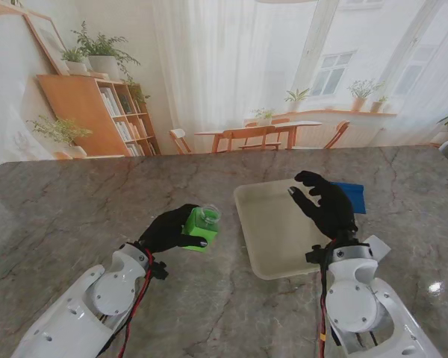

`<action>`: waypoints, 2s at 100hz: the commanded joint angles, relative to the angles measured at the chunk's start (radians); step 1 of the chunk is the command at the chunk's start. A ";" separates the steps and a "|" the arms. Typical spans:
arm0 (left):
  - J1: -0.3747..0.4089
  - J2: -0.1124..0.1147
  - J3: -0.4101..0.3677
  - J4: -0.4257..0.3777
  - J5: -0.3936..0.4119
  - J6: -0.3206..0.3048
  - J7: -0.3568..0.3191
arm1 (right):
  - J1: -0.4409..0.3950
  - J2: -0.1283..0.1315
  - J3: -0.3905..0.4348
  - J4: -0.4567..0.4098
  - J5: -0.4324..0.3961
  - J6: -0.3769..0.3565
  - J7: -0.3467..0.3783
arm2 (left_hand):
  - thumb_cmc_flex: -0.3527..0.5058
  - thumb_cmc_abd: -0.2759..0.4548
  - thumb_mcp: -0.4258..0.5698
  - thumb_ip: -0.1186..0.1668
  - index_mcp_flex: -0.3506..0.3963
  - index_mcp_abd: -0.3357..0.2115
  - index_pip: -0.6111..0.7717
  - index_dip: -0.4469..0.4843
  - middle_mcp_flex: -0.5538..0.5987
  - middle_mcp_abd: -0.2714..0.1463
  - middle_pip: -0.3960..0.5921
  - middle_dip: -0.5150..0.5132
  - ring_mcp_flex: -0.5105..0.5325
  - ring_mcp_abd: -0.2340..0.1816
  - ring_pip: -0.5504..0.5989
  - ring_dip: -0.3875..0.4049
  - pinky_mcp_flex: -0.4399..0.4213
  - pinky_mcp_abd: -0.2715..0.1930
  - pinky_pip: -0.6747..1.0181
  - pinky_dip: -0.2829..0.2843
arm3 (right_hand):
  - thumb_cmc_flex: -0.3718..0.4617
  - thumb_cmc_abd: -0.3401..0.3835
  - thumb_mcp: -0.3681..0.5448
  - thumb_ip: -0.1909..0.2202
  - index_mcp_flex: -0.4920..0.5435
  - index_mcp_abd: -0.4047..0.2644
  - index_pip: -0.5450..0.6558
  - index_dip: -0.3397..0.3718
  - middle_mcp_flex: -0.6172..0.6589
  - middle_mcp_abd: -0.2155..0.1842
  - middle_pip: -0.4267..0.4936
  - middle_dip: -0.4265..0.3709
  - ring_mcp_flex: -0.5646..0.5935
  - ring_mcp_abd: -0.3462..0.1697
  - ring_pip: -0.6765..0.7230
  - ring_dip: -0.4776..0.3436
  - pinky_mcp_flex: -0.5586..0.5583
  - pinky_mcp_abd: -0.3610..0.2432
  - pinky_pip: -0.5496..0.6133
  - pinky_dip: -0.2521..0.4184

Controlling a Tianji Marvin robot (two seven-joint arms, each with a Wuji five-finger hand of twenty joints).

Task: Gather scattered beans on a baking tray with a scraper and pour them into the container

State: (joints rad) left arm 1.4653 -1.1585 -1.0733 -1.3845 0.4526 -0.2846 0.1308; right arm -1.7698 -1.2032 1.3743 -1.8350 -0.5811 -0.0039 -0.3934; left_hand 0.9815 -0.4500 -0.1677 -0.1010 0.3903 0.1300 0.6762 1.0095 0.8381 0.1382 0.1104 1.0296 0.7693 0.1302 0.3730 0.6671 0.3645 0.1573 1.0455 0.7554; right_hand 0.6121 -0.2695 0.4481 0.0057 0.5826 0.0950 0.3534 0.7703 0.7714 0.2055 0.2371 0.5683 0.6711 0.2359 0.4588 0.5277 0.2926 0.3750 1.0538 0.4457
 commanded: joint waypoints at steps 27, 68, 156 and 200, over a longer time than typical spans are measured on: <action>0.063 -0.001 -0.043 -0.119 0.085 0.085 0.115 | -0.079 0.078 0.233 -0.100 -0.167 -0.098 0.241 | 0.277 0.125 0.161 0.092 0.079 -0.158 0.154 -0.029 0.126 -0.185 0.158 0.108 0.021 -0.035 0.040 0.033 -0.020 0.016 0.007 0.041 | -0.021 -0.013 -0.024 -0.014 0.006 -0.031 0.010 0.026 0.003 -0.045 0.023 0.019 0.033 -0.051 0.062 0.034 0.056 -0.033 0.055 0.043; 0.112 -0.006 -0.074 -0.175 0.113 0.110 0.163 | -0.083 0.156 0.384 -0.036 -0.463 -0.188 0.590 | 0.284 0.126 0.162 0.092 0.074 -0.152 0.171 -0.033 0.123 -0.177 0.158 0.109 0.013 -0.030 0.048 0.042 -0.024 0.017 0.002 0.043 | -0.113 -0.083 0.043 -0.029 -0.142 -0.027 -0.060 0.010 -0.161 -0.057 -0.020 0.023 -0.038 -0.066 0.099 0.059 0.055 -0.046 0.064 0.106; 0.125 -0.007 -0.083 -0.186 0.096 0.131 0.155 | 0.172 0.201 0.159 0.405 -0.611 0.040 0.703 | 0.280 0.126 0.161 0.093 0.085 -0.149 0.175 -0.038 0.135 -0.171 0.160 0.109 0.017 -0.026 0.055 0.045 -0.020 0.018 -0.002 0.048 | -0.151 -0.058 0.015 -0.043 -0.452 0.132 -0.345 -0.098 -0.560 0.120 -0.133 -0.049 -0.339 0.084 -0.192 -0.101 -0.217 0.000 -0.141 -0.026; 0.124 -0.008 -0.082 -0.182 0.090 0.134 0.157 | 0.188 0.210 0.085 0.488 -0.653 0.036 0.650 | 0.276 0.129 0.162 0.093 0.092 -0.146 0.172 -0.040 0.140 -0.170 0.160 0.108 0.018 -0.026 0.059 0.045 -0.018 0.017 -0.002 0.051 | -0.080 -0.100 0.026 -0.036 -0.493 0.121 -0.119 0.202 -0.502 0.122 0.077 0.263 -0.248 0.032 0.248 0.065 -0.036 -0.062 0.133 0.049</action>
State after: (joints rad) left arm 1.5869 -1.1626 -1.1571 -1.5669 0.5455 -0.1544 0.2853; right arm -1.5688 -0.9931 1.4683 -1.3721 -1.2360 0.0320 0.2384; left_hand 0.9815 -0.4502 -0.1774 -0.1012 0.3919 0.1299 0.7092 0.9452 0.8483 0.1419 0.1104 1.0540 0.7704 0.1310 0.3960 0.6921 0.3537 0.1651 1.0447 0.7759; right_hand 0.4596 -0.3090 0.4784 -0.0194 0.1200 0.2067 0.2027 0.9339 0.2610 0.3150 0.2652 0.7837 0.3944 0.2782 0.6546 0.5636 0.2180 0.3330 1.1326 0.4621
